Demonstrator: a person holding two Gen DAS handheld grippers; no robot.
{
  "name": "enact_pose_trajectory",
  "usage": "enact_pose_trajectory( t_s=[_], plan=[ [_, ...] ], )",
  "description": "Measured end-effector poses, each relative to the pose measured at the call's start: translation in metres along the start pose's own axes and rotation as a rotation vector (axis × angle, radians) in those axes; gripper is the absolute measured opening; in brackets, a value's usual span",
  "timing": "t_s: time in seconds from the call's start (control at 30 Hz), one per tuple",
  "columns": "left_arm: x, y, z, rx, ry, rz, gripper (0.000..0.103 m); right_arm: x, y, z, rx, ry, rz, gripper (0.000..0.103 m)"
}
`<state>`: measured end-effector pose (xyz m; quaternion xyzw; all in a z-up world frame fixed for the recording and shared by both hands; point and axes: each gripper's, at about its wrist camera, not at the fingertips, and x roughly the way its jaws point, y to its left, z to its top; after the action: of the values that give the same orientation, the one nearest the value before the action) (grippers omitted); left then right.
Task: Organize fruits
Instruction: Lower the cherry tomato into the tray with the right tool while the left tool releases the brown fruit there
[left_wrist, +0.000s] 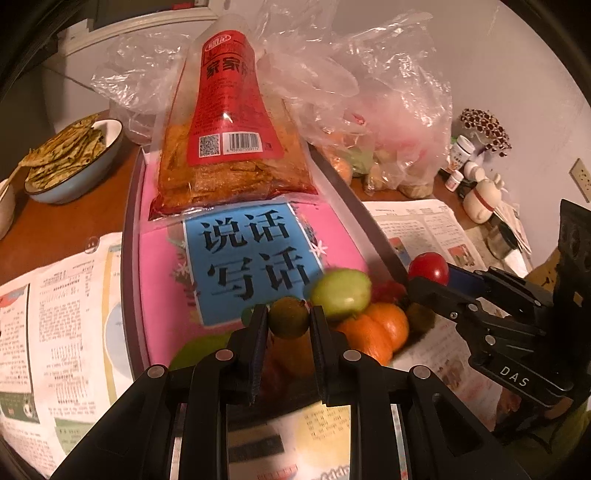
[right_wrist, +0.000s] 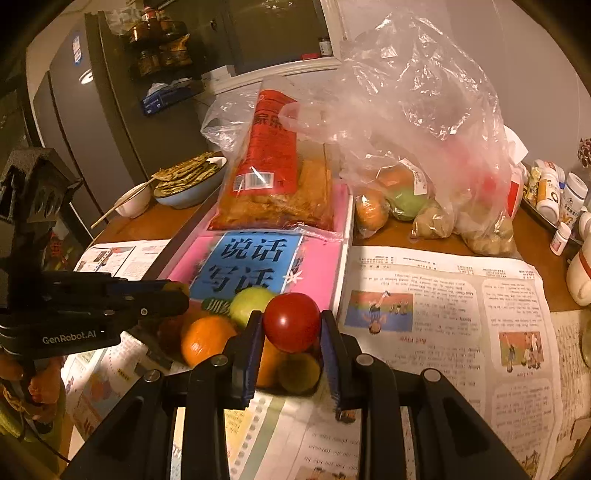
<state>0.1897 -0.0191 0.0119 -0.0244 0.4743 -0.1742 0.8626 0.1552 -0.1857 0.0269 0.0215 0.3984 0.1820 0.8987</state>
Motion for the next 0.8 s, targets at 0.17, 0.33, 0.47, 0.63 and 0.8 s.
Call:
enact_pose_trajectory(
  t_s=[0.17, 0.33, 0.47, 0.63, 0.8],
  plan=[
    [0.011, 0.003, 0.008, -0.007, 0.006, 0.012, 0.023, 0.011, -0.004, 0.006, -0.004, 0.013, -0.003, 0.03],
    [0.021, 0.003, 0.013, -0.002, 0.022, 0.016, 0.023, 0.02, -0.007, 0.009, -0.011, 0.031, -0.009, 0.03],
    [0.027, 0.005, 0.015, -0.008, 0.03, 0.016, 0.023, 0.027, -0.008, 0.009, -0.015, 0.043, -0.005, 0.03],
    [0.036, 0.007, 0.014, -0.012, 0.045, 0.018, 0.023, 0.032, -0.008, 0.009, -0.016, 0.047, 0.0, 0.03],
    [0.042, 0.007, 0.014, -0.014, 0.054, 0.018, 0.023, 0.038, -0.005, 0.01, -0.034, 0.059, -0.008, 0.03]
  ],
)
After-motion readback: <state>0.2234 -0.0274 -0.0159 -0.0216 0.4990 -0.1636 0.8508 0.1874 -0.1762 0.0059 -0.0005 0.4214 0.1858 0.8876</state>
